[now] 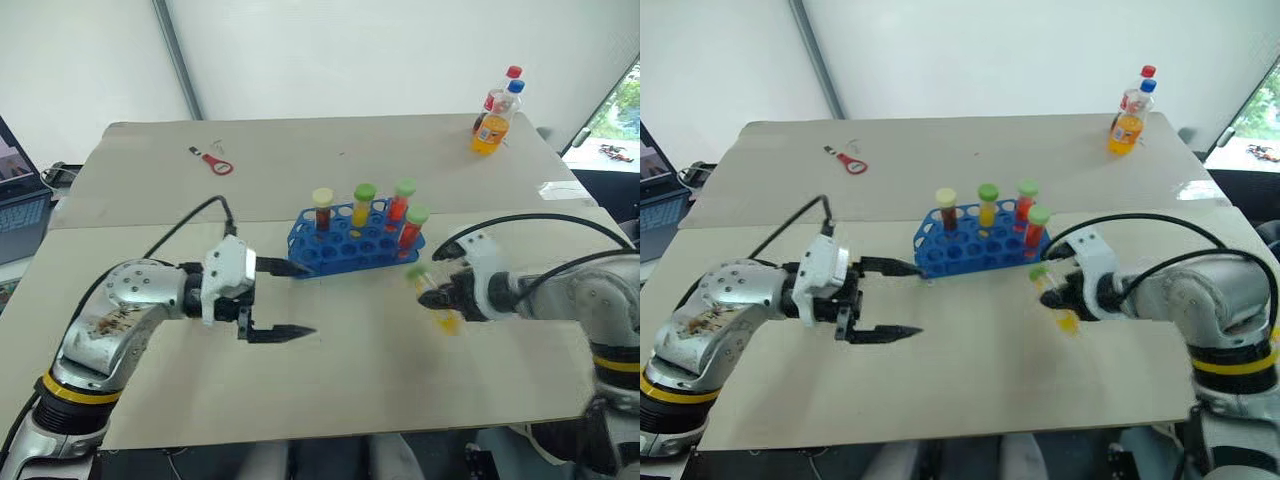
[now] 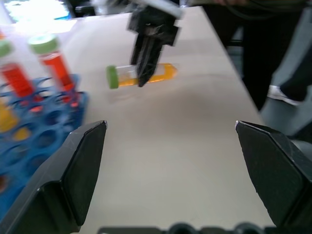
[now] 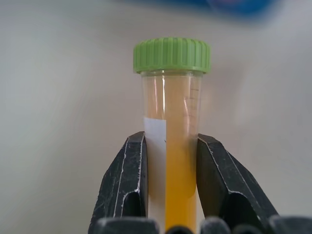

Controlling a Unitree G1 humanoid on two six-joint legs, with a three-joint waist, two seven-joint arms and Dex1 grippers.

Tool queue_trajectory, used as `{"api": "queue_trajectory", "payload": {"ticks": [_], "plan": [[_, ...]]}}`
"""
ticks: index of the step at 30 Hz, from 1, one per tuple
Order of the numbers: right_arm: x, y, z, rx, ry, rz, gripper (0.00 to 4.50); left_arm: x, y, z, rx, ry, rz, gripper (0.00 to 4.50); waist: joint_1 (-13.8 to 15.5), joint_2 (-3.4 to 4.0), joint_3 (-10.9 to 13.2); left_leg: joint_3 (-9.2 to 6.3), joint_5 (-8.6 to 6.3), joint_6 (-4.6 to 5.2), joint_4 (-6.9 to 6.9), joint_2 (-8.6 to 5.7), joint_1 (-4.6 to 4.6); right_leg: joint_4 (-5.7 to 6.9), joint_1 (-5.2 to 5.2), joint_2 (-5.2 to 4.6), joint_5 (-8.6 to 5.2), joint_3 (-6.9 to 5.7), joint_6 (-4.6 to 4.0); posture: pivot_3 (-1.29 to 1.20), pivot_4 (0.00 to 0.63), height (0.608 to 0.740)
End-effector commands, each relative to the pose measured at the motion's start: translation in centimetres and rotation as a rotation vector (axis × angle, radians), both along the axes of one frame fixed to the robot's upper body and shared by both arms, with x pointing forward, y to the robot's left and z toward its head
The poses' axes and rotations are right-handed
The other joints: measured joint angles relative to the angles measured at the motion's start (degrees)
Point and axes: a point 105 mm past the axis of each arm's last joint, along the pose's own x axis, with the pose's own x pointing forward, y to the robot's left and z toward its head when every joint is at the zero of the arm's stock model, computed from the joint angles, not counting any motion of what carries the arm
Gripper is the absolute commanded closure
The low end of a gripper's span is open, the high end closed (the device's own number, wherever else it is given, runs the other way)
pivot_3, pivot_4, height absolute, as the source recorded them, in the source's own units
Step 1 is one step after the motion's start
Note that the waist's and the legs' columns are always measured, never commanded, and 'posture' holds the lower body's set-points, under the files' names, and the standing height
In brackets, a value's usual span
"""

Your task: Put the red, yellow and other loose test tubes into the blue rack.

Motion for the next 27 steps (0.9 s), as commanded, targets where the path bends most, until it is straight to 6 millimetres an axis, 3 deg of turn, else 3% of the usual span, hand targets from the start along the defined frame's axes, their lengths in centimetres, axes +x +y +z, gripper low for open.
{"api": "queue_trajectory", "payload": {"ticks": [1,6,9,17,27], "plan": [[0.4,2.0,4.2,0.119,-0.382,0.008,3.52,0.7,1.3,1.0,-0.024,-0.029,0.078,0.00,0.1,0.03,0.0,-0.01,0.00,0.00,0.00,-0.02,-0.01,0.04,-0.04,-0.01,0.00,0.00,0.00,0.00,0.150,0.740],[1.8,3.4,6.0,0.263,-0.658,-0.104,3.53,1.0,1.5,1.1,-0.045,-0.029,0.114,0.00,0.3,-0.01,0.0,-0.01,0.03,-0.06,0.04,-0.26,0.01,0.01,0.00,-0.20,0.06,0.01,0.10,0.00,0.150,0.740],[3.1,3.6,5.9,0.292,-0.754,-0.183,3.53,0.9,1.1,1.1,-0.047,-0.024,0.110,0.00,0.2,-0.01,0.0,-0.01,0.05,-0.09,0.03,-0.25,0.06,0.05,-0.02,-0.16,0.06,0.02,0.08,0.00,0.150,0.740],[6.0,4.4,4.5,0.284,-0.890,-0.335,3.53,1.0,0.3,1.2,-0.059,-0.020,0.103,0.00,-0.4,0.00,0.0,-0.01,0.12,-0.22,-0.14,-0.26,0.10,0.08,-0.10,-0.13,0.08,0.02,0.04,0.00,0.150,0.740],[7.4,5.2,2.9,0.257,-0.938,-0.413,3.53,0.8,-0.1,1.3,-0.080,-0.011,0.095,0.00,-1.5,0.00,0.0,-0.04,0.15,-0.27,-0.24,-0.23,0.11,0.08,-0.14,-0.14,0.09,0.03,0.03,0.00,0.150,0.740]]}}
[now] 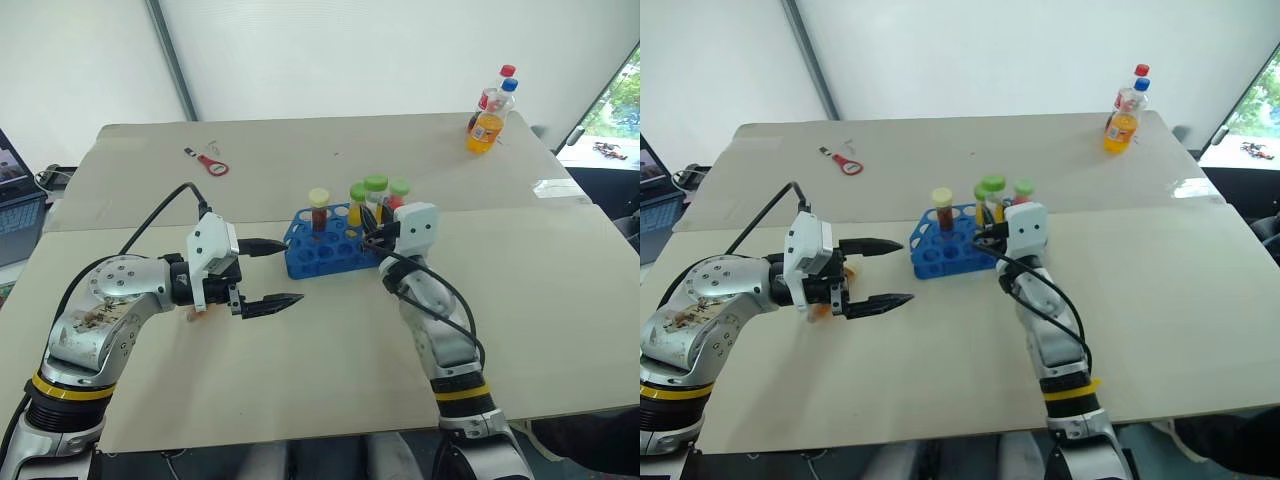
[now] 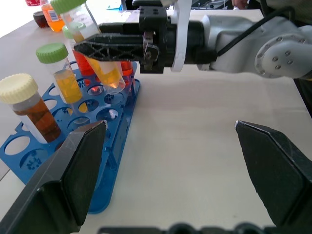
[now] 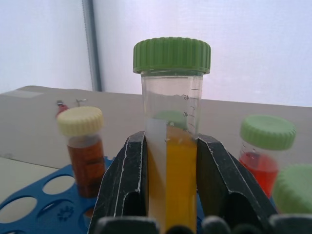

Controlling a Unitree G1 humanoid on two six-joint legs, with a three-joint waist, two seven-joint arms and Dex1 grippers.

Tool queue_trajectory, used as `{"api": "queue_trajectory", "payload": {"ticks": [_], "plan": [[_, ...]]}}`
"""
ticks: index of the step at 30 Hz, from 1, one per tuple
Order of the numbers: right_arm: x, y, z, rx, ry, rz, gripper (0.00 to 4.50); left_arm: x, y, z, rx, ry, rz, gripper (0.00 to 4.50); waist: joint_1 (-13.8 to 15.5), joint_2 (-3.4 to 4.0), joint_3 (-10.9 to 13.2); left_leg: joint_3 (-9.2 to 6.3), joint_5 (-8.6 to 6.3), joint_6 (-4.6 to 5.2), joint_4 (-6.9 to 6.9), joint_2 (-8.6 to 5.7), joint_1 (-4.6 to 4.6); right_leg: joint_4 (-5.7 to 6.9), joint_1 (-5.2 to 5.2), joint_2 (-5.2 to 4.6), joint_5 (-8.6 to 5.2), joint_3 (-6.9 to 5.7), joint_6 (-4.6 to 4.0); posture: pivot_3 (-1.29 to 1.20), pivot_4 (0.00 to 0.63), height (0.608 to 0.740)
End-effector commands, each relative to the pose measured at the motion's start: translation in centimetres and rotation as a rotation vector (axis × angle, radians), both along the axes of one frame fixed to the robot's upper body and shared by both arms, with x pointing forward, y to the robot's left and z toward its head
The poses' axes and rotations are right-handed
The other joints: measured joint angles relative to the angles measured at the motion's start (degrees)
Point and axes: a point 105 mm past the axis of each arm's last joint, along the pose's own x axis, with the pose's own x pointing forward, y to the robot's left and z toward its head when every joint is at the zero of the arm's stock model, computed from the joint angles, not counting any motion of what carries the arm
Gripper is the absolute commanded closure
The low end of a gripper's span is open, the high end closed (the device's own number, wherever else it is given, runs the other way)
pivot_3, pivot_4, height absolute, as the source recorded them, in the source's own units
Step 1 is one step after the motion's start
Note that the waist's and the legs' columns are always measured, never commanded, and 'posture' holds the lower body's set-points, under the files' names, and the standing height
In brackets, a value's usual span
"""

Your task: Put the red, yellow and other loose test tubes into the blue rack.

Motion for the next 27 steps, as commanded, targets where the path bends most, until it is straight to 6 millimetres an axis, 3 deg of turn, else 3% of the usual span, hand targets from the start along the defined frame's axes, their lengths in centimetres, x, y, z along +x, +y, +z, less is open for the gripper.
{"api": "queue_trajectory", "payload": {"ticks": [1,13,23,25,27], "plan": [[-0.1,0.5,1.4,0.018,-0.088,-0.017,3.53,-0.5,-0.5,1.0,-0.028,-0.025,-0.027,0.00,0.0,0.00,0.0,0.00,0.00,0.00,0.00,0.01,0.00,0.01,-0.01,0.00,0.00,0.00,0.00,0.00,0.150,0.740],[-0.2,2.9,0.2,0.023,-0.093,0.006,3.53,-0.1,-0.1,1.0,-0.048,-0.028,0.021,0.00,-0.2,0.01,0.0,0.00,0.01,-0.02,-0.01,0.01,0.07,0.04,0.02,0.01,0.00,0.02,0.00,0.00,0.150,0.740],[-0.4,2.4,-0.5,0.056,-0.068,-0.015,3.53,0.3,-0.5,1.2,-0.071,-0.035,0.051,0.00,-0.2,0.01,0.0,-0.01,0.01,-0.03,-0.02,0.01,0.06,0.04,0.01,0.01,0.00,0.03,-0.01,0.00,0.150,0.740],[-0.7,2.2,-0.6,0.074,-0.069,-0.007,2.51,0.5,-0.6,1.3,-0.076,-0.033,0.056,0.00,-0.2,0.01,0.0,0.00,0.01,-0.02,-0.02,0.01,0.06,0.04,0.01,0.01,0.00,0.03,-0.01,0.00,0.150,0.740],[-0.9,2.1,-0.7,0.075,-0.067,0.001,1.86,0.5,-0.6,1.3,-0.078,-0.031,0.059,0.00,-0.2,0.01,0.0,-0.01,0.01,-0.02,-0.03,0.02,0.06,0.03,0.01,0.01,0.00,0.03,-0.01,0.00,0.150,0.740]]}}
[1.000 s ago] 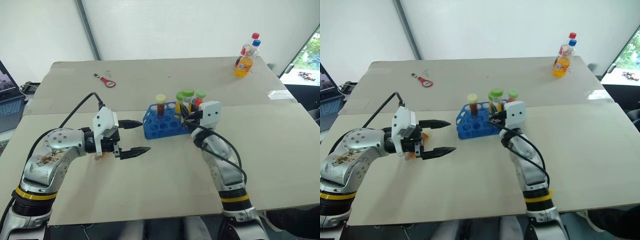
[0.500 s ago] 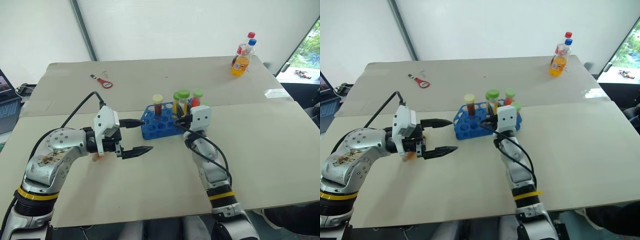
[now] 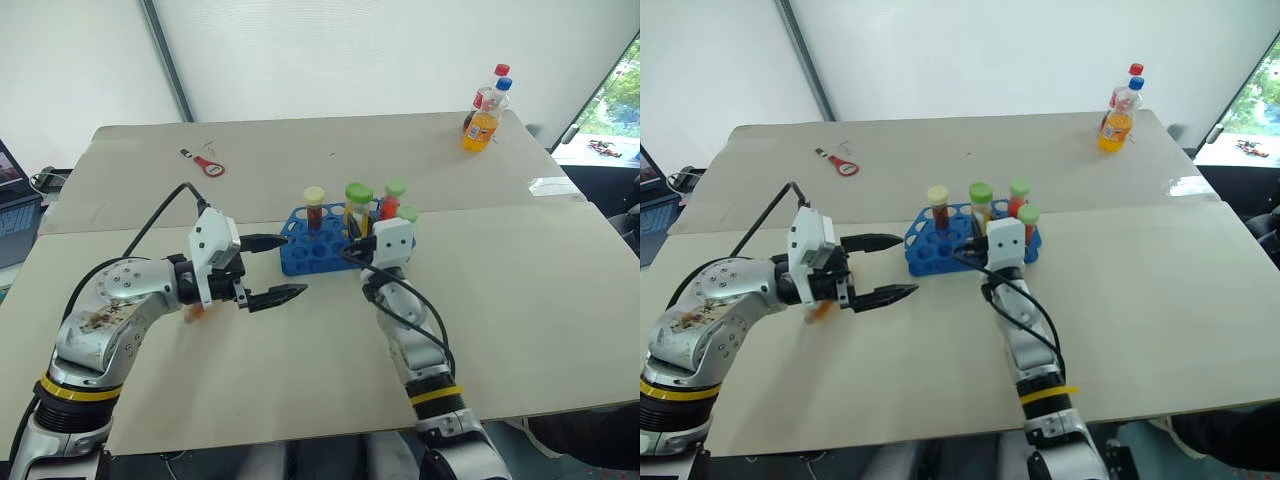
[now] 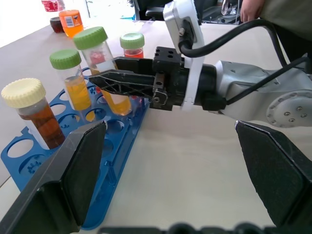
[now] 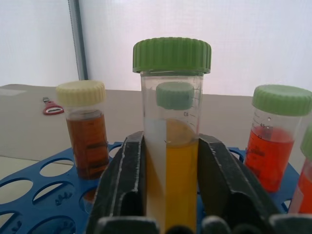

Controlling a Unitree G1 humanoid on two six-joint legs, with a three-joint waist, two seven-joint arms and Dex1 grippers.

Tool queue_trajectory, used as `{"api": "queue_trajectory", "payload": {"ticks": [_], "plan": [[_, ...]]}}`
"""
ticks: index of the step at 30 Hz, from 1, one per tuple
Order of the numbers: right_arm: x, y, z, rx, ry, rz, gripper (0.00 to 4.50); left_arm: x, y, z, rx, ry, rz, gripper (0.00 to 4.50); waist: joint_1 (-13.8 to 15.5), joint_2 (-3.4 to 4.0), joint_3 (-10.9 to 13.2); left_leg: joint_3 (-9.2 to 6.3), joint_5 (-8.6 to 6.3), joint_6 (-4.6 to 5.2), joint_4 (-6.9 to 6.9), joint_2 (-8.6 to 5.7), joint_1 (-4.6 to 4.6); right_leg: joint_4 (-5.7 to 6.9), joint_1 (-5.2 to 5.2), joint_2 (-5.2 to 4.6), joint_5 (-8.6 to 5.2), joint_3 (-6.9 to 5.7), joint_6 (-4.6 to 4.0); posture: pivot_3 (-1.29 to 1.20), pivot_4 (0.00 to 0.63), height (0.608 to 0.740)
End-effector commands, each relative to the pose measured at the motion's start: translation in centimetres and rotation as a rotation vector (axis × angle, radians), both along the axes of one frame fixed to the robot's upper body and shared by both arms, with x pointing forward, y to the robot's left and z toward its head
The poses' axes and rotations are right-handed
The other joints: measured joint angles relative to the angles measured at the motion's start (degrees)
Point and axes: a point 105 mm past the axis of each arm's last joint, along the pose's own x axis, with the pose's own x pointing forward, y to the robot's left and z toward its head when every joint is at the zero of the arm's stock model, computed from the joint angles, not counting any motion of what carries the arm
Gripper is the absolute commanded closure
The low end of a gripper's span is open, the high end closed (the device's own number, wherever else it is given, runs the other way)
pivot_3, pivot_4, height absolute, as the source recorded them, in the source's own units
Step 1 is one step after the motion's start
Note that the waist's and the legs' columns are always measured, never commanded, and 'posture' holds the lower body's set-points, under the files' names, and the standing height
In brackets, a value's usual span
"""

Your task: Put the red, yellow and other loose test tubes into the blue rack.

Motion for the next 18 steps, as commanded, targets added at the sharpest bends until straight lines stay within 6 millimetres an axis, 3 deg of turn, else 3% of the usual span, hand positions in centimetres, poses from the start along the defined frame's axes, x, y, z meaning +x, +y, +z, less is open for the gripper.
{"api": "queue_trajectory", "payload": {"ticks": [1,4,11,15,18], "plan": [[-0.9,-0.2,1.3,0.016,-0.058,0.021,1.56,-0.1,-0.3,1.2,-0.009,-0.041,-0.001,0.00,0.0,0.00,0.0,0.00,0.00,0.00,0.00,-0.01,0.00,0.00,0.00,0.00,0.00,0.00,0.00,0.00,0.150,0.740],[-2.2,-0.4,0.8,-0.045,-0.042,0.061,0.49,0.3,0.3,1.2,0.015,-0.035,0.049,0.00,0.1,0.00,0.0,0.00,0.00,0.01,0.00,-0.01,-0.01,0.00,0.00,0.00,0.00,0.00,0.00,0.00,0.150,0.740],[-6.1,-3.2,0.5,-0.182,0.024,0.148,0.49,1.5,4.7,0.6,0.199,0.036,0.246,0.00,0.2,0.00,0.0,0.00,-0.02,0.03,0.01,-0.02,-0.01,0.00,0.01,0.01,0.00,0.00,0.00,0.00,0.150,0.740],[-9.4,-2.8,1.6,-0.341,0.049,0.470,0.49,1.8,8.2,-0.3,0.420,0.117,0.347,0.00,0.2,-0.01,0.0,0.02,-0.03,0.05,0.02,-0.04,0.04,-0.06,0.09,0.02,-0.01,-0.02,0.00,0.00,0.150,0.740],[-10.6,-1.9,2.6,-0.436,0.100,0.700,0.49,2.1,9.8,-0.3,0.487,0.195,0.378,0.00,0.2,-0.06,0.1,0.05,-0.05,0.08,0.03,0.01,0.21,-0.08,0.26,0.13,-0.02,-0.04,0.00,0.00,0.150,0.740]]}}
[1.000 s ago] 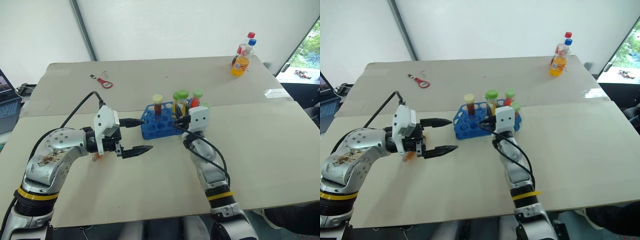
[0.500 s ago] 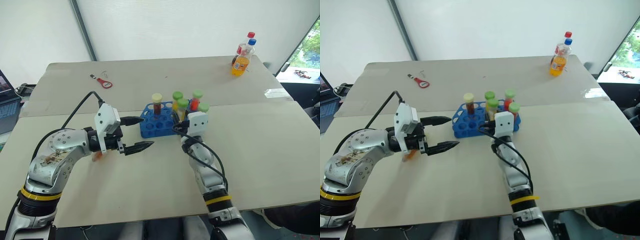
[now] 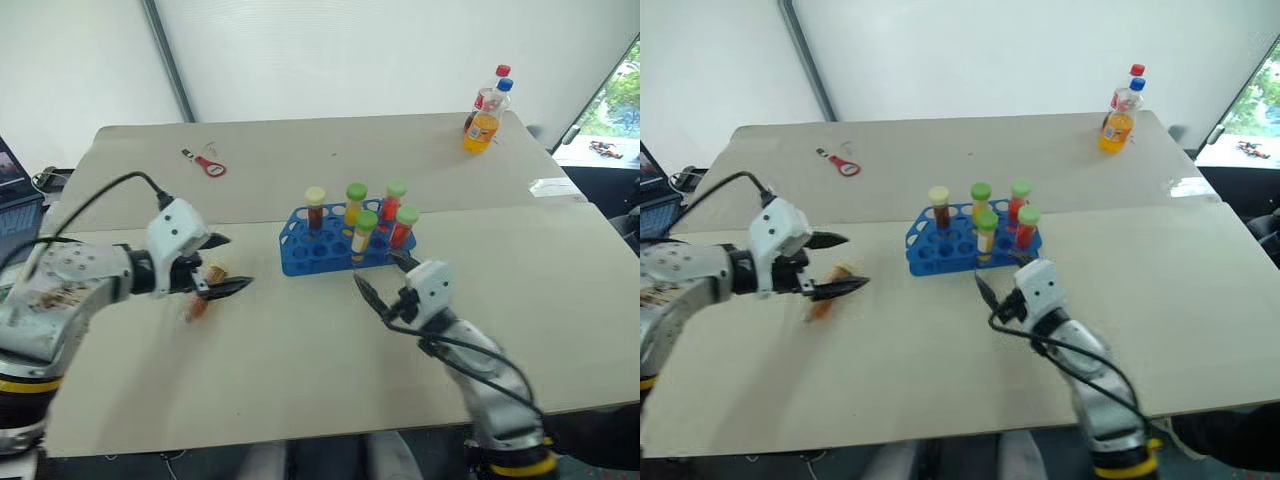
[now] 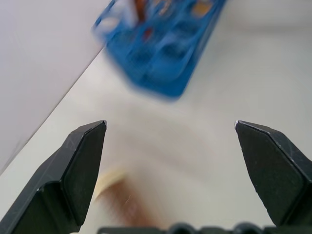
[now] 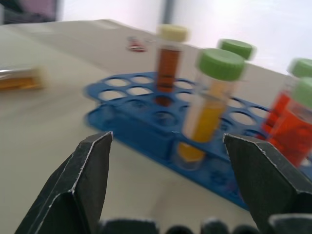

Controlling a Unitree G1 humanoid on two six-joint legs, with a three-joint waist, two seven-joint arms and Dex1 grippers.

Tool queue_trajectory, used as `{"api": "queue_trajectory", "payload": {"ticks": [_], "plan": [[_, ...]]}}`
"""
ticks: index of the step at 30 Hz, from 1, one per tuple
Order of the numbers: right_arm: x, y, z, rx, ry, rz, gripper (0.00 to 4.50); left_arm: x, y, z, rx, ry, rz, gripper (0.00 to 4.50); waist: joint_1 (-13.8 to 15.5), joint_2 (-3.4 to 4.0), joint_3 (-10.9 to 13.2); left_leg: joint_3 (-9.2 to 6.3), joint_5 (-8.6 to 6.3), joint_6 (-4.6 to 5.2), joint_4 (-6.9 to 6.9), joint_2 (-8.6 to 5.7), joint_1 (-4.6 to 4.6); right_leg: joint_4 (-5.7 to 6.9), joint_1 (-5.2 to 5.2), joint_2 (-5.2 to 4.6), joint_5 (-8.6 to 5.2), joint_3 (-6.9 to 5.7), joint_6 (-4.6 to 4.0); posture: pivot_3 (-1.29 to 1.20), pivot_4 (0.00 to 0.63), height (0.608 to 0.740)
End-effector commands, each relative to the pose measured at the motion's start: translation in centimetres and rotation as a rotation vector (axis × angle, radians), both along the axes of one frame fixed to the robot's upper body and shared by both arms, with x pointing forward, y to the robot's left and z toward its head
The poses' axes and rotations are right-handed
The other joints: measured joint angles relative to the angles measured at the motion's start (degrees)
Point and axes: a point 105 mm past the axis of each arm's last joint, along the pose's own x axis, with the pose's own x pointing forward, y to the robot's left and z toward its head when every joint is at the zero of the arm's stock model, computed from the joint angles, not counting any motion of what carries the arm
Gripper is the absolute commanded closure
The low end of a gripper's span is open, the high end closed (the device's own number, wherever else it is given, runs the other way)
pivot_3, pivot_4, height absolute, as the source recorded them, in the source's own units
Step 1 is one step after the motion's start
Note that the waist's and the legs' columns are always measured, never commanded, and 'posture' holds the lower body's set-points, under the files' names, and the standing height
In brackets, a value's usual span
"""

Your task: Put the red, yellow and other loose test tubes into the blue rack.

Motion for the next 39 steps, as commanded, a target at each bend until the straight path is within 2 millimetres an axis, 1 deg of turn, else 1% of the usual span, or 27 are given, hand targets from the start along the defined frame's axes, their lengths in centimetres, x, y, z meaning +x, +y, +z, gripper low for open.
{"api": "queue_trajectory", "payload": {"ticks": [1,4,8,10,13,14,17,22,25,30,34,36,39], "plan": [[-1.7,1.9,2.8,-0.028,0.033,0.254,0.49,0.5,1.1,0.6,0.048,0.042,0.031,0.00,0.1,-0.03,0.0,0.00,0.00,0.00,0.00,0.02,0.00,-0.01,0.01,0.02,0.00,-0.01,-0.01,0.00,0.150,0.740],[-1.8,2.5,4.0,-0.075,0.133,0.373,0.49,1.7,2.2,0.6,0.067,0.097,0.118,0.00,0.2,-0.05,0.0,-0.02,0.01,0.00,0.03,0.10,0.03,0.03,0.03,0.10,0.00,-0.05,-0.02,0.00,0.150,0.740],[-1.8,3.8,5.2,-0.097,0.175,0.443,0.49,2.6,2.3,-0.6,0.102,0.196,0.180,0.00,0.4,-0.07,0.0,-0.06,-0.02,0.06,0.05,0.06,-0.08,0.04,-0.01,0.09,0.00,-0.06,-0.03,0.00,0.150,0.740],[-2.1,4.4,5.3,-0.101,0.175,0.477,0.49,3.1,2.1,-1.3,0.105,0.232,0.212,0.00,0.6,-0.07,0.0,-0.06,-0.05,0.09,0.05,0.04,-0.19,0.08,-0.09,0.08,0.00,-0.06,-0.02,0.00,0.150,0.740],[-2.6,4.8,5.3,-0.107,0.173,0.503,0.49,3.6,1.8,-2.1,0.117,0.268,0.246,0.00,0.6,-0.08,0.0,-0.07,-0.07,0.14,0.13,0.01,-0.41,0.12,-0.21,0.05,0.01,-0.08,-0.01,0.00,0.150,0.740],[-2.9,4.9,5.1,-0.109,0.175,0.508,0.49,3.7,1.6,-2.6,0.145,0.292,0.250,0.00,0.5,-0.11,0.0,-0.06,-0.09,0.16,0.17,-0.01,-0.46,0.12,-0.24,0.03,0.01,-0.07,-0.01,0.00,0.150,0.740],[-3.4,4.9,4.6,-0.109,0.183,0.512,0.49,4.1,1.6,-3.1,0.174,0.330,0.289,0.00,0.5,-0.16,0.1,-0.06,-0.10,0.18,0.21,-0.04,-0.55,0.09,-0.31,0.00,0.01,-0.08,0.00,0.00,0.150,0.740],[-3.5,4.4,4.3,-0.104,0.200,0.487,0.49,4.6,1.7,-3.3,0.158,0.389,0.373,0.00,0.5,-0.17,0.1,-0.06,-0.09,0.18,0.26,-0.05,-0.54,0.12,-0.29,0.00,0.01,-0.08,0.00,0.00,0.150,0.740],[-3.6,4.2,4.2,-0.111,0.206,0.482,0.49,4.6,1.6,-3.4,0.150,0.415,0.400,0.00,0.4,-0.17,0.0,-0.06,-0.09,0.17,0.28,-0.04,-0.48,0.12,-0.29,0.00,0.01,-0.07,0.00,0.00,0.150,0.740],[-3.4,3.3,3.4,-0.152,0.225,0.450,0.49,4.2,0.9,-3.9,0.101,0.528,0.486,0.00,0.6,-0.18,0.1,-0.07,-0.09,0.17,0.32,-0.06,-0.47,0.14,-0.26,0.00,0.01,-0.08,0.00,0.00,0.150,0.740],[-3.3,2.9,3.4,-0.151,0.227,0.430,0.49,3.9,1.0,-4.3,0.098,0.578,0.536,0.00,0.9,-0.19,0.1,-0.08,-0.10,0.18,0.42,-0.06,-0.49,0.14,-0.24,-0.01,0.01,-0.07,0.00,0.00,0.150,0.740],[-3.3,2.8,3.5,-0.142,0.230,0.424,0.49,4.2,1.1,-4.5,0.095,0.578,0.553,0.00,0.8,-0.19,0.1,-0.08,-0.10,0.18,0.42,-0.05,-0.49,0.14,-0.26,-0.01,0.01,-0.07,0.00,0.00,0.150,0.740],[-3.5,2.8,3.6,-0.126,0.237,0.417,0.45,4.9,0.8,-4.9,0.097,0.565,0.546,0.86,1.2,-0.20,0.0,-0.08,-0.09,0.17,0.42,-0.06,-0.47,0.14,-0.26,-0.02,0.01,-0.06,0.00,0.00,0.150,0.740]]}}
